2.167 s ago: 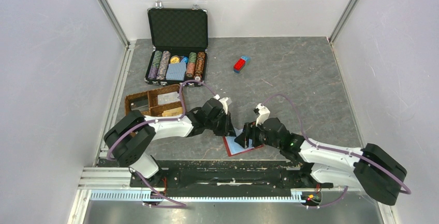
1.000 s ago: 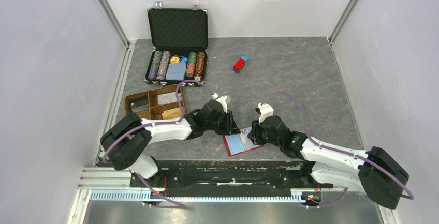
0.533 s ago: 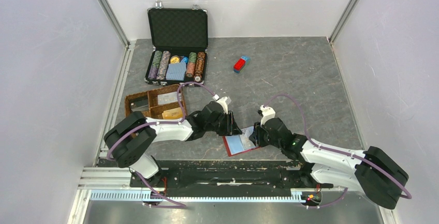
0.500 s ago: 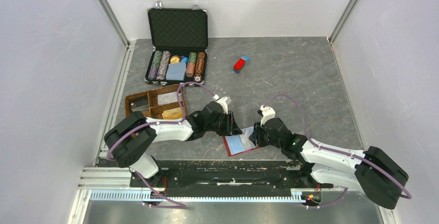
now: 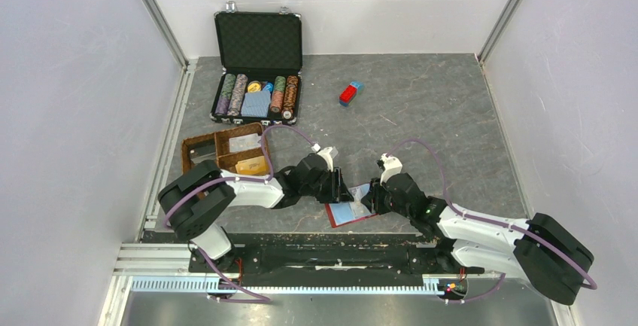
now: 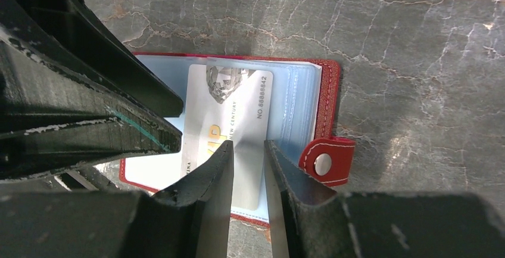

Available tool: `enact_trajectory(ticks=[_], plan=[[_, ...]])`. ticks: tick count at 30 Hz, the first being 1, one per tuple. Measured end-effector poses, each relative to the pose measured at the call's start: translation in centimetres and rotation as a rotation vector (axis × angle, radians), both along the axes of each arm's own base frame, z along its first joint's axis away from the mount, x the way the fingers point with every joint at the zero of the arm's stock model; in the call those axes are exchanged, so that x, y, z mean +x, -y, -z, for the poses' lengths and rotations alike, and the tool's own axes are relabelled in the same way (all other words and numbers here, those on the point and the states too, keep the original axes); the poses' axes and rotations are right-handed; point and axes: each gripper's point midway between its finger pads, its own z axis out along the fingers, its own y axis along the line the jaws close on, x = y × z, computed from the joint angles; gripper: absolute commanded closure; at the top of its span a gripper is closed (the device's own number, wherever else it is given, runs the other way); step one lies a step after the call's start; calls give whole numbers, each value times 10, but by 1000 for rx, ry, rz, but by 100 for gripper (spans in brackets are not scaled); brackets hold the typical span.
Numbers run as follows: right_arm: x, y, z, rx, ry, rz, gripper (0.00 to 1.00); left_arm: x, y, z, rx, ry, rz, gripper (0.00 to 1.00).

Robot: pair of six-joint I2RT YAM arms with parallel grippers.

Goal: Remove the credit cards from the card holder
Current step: Remove the credit card from the card holder.

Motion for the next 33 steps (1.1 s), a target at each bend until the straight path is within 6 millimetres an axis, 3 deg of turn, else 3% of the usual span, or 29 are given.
enact_trajectory(ticks=[11, 22, 30, 33], plan=[[-2, 1, 0, 20, -2, 10, 72, -5, 12, 6, -54, -24, -16, 54], [-3, 1, 0, 39, -4, 17, 73, -7, 11, 6, -119, -47, -54, 66], [-3, 1, 0, 44, -7, 22, 73, -6, 13, 2, -143, -58, -71, 97], [-3, 1, 0, 44, -7, 23, 73, -5, 14, -1, -154, -55, -74, 98]])
